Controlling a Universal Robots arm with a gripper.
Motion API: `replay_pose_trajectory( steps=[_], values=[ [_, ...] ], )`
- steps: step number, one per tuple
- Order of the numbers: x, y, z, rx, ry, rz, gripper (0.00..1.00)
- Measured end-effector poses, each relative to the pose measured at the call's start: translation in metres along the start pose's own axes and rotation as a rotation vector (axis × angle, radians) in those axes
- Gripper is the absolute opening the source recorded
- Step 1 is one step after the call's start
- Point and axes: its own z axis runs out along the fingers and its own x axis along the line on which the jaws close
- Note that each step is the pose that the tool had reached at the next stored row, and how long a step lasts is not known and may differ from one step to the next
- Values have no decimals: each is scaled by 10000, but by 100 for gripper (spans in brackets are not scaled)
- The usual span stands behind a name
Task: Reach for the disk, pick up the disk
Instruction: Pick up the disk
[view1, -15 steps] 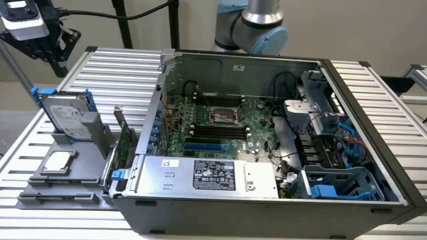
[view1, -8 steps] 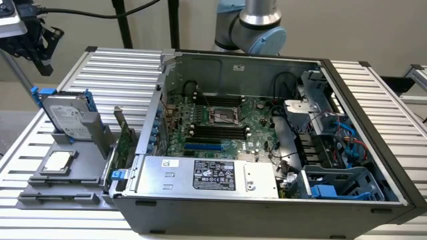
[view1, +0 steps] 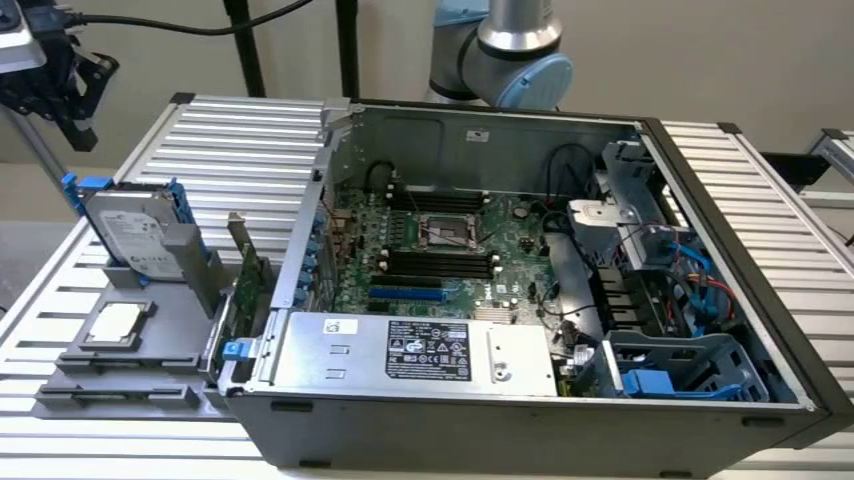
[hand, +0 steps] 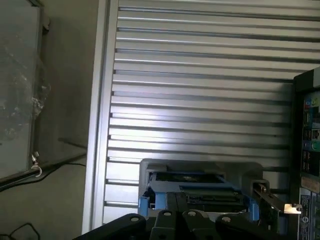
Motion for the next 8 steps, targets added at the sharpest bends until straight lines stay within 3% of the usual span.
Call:
replay_pose_trajectory(
  steps=[8],
  values=[
    [2, 0, 0, 0, 54, -1446, 11]
  ],
)
